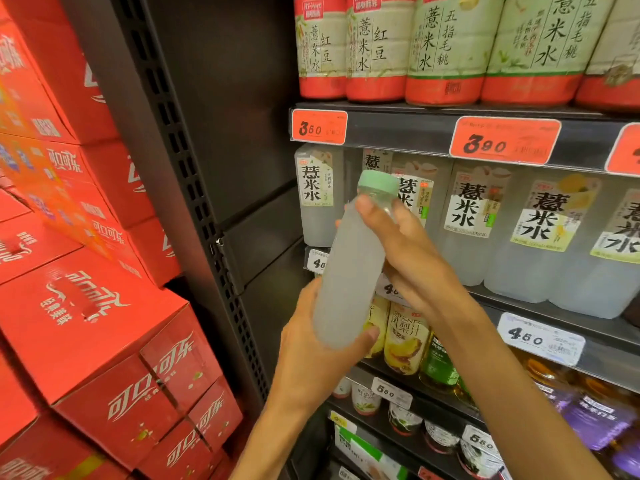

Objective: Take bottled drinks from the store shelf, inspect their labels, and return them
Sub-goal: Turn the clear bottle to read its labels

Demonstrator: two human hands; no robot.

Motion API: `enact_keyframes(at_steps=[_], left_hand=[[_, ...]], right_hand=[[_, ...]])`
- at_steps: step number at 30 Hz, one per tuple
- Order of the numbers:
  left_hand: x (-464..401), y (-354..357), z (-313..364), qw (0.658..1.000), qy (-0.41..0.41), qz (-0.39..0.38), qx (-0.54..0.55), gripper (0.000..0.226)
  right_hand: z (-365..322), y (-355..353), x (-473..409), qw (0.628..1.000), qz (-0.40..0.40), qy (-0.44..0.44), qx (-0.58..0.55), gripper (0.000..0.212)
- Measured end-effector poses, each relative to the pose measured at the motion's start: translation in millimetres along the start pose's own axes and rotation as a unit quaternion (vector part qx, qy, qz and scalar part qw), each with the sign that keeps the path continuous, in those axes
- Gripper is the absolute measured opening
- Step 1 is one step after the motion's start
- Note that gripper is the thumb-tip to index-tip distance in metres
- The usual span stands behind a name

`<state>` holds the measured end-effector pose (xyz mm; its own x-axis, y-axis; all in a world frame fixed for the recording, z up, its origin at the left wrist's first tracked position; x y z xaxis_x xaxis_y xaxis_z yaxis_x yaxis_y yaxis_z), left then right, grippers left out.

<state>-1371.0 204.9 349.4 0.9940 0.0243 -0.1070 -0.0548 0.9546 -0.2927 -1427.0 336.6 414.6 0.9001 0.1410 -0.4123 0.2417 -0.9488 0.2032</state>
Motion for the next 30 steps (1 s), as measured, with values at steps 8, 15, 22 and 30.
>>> enact_keyframes(at_steps=[8, 15, 22, 30], left_hand=[[-2, -8, -3, 0.96, -0.05, -0.213, 0.174, 0.099], [8, 1, 4, 0.962, 0.004, -0.229, 0.149, 0.038], [7, 3, 8, 0.988, 0.051, -0.094, 0.115, 0.051], [8, -8, 5, 0.945, -0.046, -0.266, 0.183, 0.063]], right_hand=[[-5, -3, -2, 0.985, -0.066, -0.022, -0.156, 0.084], [-1, 1, -2, 0.974, -0.115, -0.01, -0.195, 0.072], [-3, 0, 4, 0.997, -0.067, -0.021, -0.025, 0.058], [-10, 5, 0, 0.991, -0.064, -0.048, -0.103, 0.068]])
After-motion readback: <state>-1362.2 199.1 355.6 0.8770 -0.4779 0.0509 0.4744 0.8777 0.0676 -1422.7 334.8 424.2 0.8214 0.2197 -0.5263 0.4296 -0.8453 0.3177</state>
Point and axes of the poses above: each hand's wrist, its own x-axis away from the middle knuckle, its own y-axis out of the palm, z = x × y, the point moved 2 cm from there along -x, towards the middle knuckle, and after that the axes turned 10 degrees about -y, right-handed, at the moved point
